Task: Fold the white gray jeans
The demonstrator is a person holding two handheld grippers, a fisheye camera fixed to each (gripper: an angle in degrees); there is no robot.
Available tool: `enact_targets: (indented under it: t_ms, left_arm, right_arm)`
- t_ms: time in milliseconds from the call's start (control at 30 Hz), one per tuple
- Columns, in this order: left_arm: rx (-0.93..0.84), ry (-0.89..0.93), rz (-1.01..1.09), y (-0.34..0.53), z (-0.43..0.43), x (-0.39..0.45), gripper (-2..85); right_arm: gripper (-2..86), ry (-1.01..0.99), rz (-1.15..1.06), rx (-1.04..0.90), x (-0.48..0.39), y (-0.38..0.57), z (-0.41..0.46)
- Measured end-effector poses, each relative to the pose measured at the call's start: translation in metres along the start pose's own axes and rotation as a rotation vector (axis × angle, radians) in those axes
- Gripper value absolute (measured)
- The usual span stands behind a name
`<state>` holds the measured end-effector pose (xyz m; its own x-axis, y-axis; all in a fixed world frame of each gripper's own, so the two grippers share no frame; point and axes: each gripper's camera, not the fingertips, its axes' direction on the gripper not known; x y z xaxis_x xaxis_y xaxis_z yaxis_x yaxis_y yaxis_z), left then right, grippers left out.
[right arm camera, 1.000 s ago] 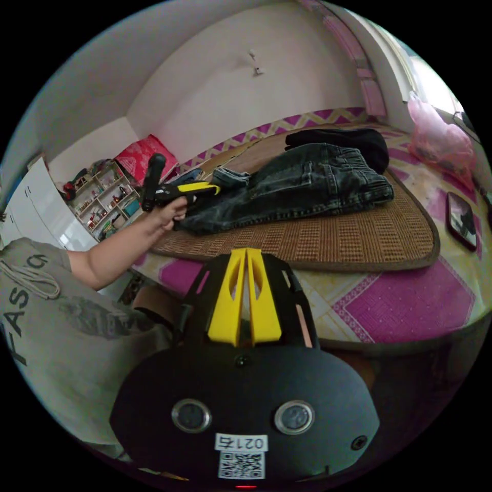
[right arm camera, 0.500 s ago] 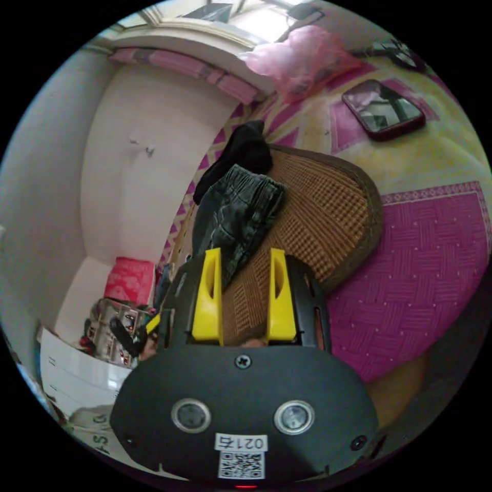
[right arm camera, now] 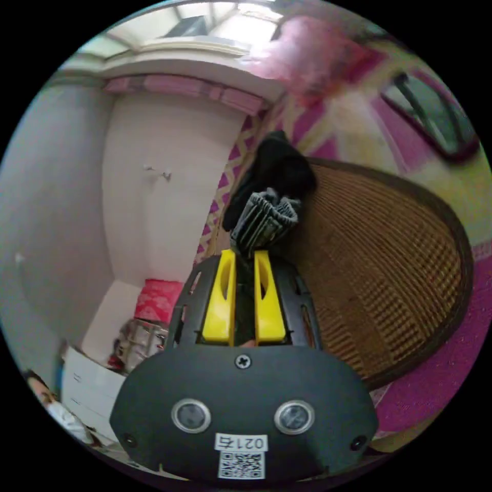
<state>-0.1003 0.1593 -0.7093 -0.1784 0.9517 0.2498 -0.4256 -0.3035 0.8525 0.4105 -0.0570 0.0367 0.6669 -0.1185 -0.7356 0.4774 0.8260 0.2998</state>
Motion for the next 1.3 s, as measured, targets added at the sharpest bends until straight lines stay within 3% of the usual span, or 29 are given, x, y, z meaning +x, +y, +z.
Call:
enact_targets:
  t_ms: [167,300,400,533,733,900,967,1167,1300]
  left_arm:
    - [-0.005,-0.03,-0.079,0.034,-0.03,-0.033,-1.0]
    - [-0.006,-0.042,-0.179,0.063,-0.044,-0.062,-1.0]
    - [-0.023,-0.063,-0.237,0.08,-0.051,-0.079,-1.0]
    - [-0.038,-0.085,-0.284,0.101,-0.065,-0.097,-1.0]
    - [-0.045,-0.106,-0.332,0.119,-0.076,-0.125,-1.0]
    - [-0.002,-0.075,-0.345,0.101,-0.069,-0.141,-1.0]
    - [0.012,-0.066,-0.339,0.092,-0.067,-0.147,-1.0]
    - [0.077,-0.06,-0.291,0.047,-0.057,-0.179,-0.9]
    - [0.052,-0.058,-0.214,0.002,-0.025,-0.201,-0.9]
  right_arm:
    - [5.8,0.139,-0.569,-0.021,-0.197,0.061,0.048]
    - [5.9,0.302,-1.154,-0.135,-0.333,0.199,0.145]
    - [5.8,0.414,-1.462,-0.246,-0.357,0.313,0.233]
    - [5.3,0.586,-1.751,-0.505,-0.305,0.427,0.346]
    - [5.1,0.571,-1.678,-0.172,-0.346,0.433,0.324]
    - [5.4,0.624,-1.846,-0.392,-0.303,0.476,0.377]
    - [5.4,0.643,-1.925,-0.281,-0.294,0.484,0.37]
    - [4.3,0.379,-1.684,-0.583,-0.3,0.417,0.323]
    - [0.4,0.476,-1.414,-0.352,-0.273,0.328,0.29]
